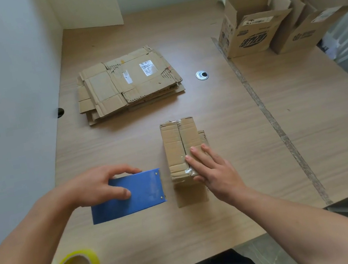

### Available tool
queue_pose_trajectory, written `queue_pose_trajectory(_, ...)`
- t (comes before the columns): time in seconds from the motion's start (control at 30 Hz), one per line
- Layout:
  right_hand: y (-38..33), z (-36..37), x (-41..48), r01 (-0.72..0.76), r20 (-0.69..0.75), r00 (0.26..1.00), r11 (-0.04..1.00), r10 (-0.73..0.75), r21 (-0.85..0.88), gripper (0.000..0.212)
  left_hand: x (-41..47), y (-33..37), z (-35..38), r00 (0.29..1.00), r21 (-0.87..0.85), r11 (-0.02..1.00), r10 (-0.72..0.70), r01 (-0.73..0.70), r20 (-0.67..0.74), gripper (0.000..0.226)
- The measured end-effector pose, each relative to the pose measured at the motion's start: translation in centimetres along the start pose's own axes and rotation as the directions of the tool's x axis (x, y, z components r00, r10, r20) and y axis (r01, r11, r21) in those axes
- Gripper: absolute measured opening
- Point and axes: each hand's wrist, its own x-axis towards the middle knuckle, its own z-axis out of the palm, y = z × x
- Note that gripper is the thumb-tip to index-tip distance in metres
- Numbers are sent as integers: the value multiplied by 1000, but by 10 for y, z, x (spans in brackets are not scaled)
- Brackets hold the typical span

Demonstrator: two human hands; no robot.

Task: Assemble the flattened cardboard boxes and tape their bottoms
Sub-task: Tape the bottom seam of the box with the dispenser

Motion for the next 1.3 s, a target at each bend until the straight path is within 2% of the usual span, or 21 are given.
queue_pose_trajectory(0.17,0,-1,1,-19,44,999,999,18,33,55,-15,-24,-23,994,-44,997,-73,69,-78,48)
queue_pose_trajectory(0.23,-2,0,1,-36,62,998,998,33,52,56,-8,-22,-20,994,3,996,-88,89,-72,42)
queue_pose_trajectory(0.43,0,-1,3,-114,199,975,991,99,65,57,13,-26,-1,981,55,985,-156,163,-113,46)
queue_pose_trajectory(0.53,0,-1,4,-135,274,955,990,117,48,57,24,-22,12,965,117,978,-146,174,-220,50)
queue_pose_trajectory(0.67,1,-2,6,-159,320,938,985,132,59,58,45,-6,31,914,262,948,-63,181,-400,56)
queue_pose_trajectory(0.97,3,-3,9,-170,339,933,978,121,118,57,64,22,53,868,335,921,-8,200,-496,59)
queue_pose_trajectory(1.13,-4,-5,10,-187,310,942,970,132,157,57,62,38,63,845,317,916,-41,245,-534,56)
queue_pose_trajectory(1.3,-22,-7,16,-185,225,960,980,165,72,59,62,58,82,806,303,902,-78,308,-587,43)
